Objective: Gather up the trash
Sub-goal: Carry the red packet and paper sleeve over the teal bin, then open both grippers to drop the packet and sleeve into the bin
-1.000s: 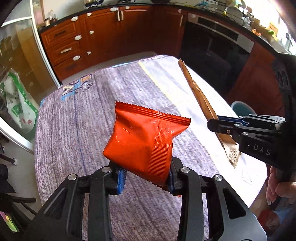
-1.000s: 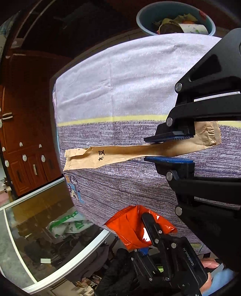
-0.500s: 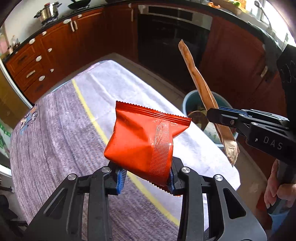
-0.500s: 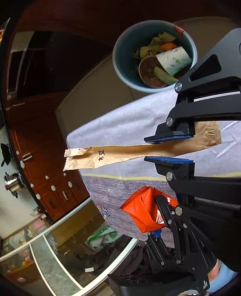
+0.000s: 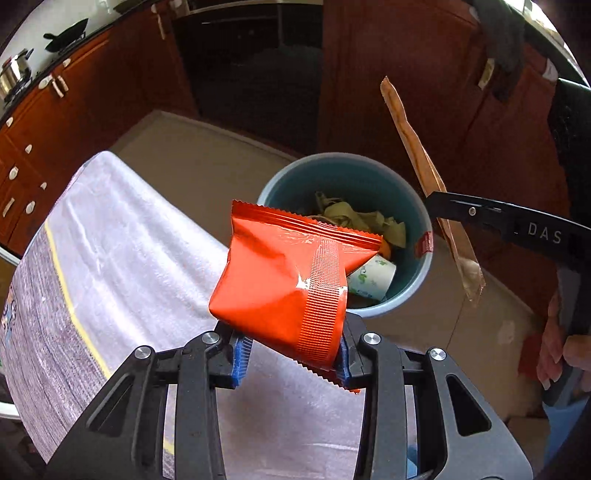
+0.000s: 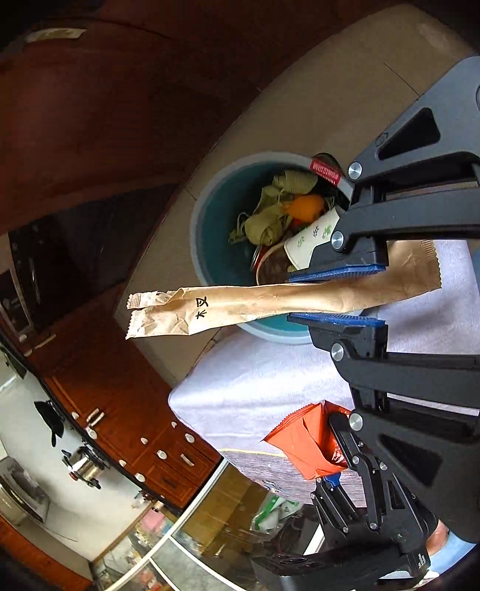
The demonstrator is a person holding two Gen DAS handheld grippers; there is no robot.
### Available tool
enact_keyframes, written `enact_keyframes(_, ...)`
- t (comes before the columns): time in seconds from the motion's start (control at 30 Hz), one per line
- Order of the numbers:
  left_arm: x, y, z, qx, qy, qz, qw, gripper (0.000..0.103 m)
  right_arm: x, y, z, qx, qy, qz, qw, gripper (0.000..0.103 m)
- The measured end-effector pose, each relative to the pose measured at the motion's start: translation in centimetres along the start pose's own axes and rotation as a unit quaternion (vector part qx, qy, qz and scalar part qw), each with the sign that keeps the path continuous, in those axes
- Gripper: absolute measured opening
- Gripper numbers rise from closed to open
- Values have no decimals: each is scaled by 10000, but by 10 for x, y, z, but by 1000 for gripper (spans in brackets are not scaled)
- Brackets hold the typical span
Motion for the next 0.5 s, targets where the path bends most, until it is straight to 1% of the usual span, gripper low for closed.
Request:
enact_keyframes(0.17, 19, -28, 17, -101, -118, -167, 9997, 37, 3, -19, 19, 28, -218, -220, 9995, 17)
enact_keyframes(0.33, 32, -60, 23, -255, -85, -330, 9991, 37, 8, -48, 28, 96, -358, -512, 9980, 18)
enact_keyframes(0.5, 39, -90, 21, -383, -43, -530, 9979, 38, 22, -73, 35, 34, -441, -660, 9968, 18)
Point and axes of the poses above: each gripper's, at about its wrist camera, not at the fingertips, and y roughly against the way its jaws point, z to its right, x to its top, the point moved 4 cm from there along -y, roughly the way its jaws point, and after that the axes turned 1 degree about y, right-handed, at the moved point
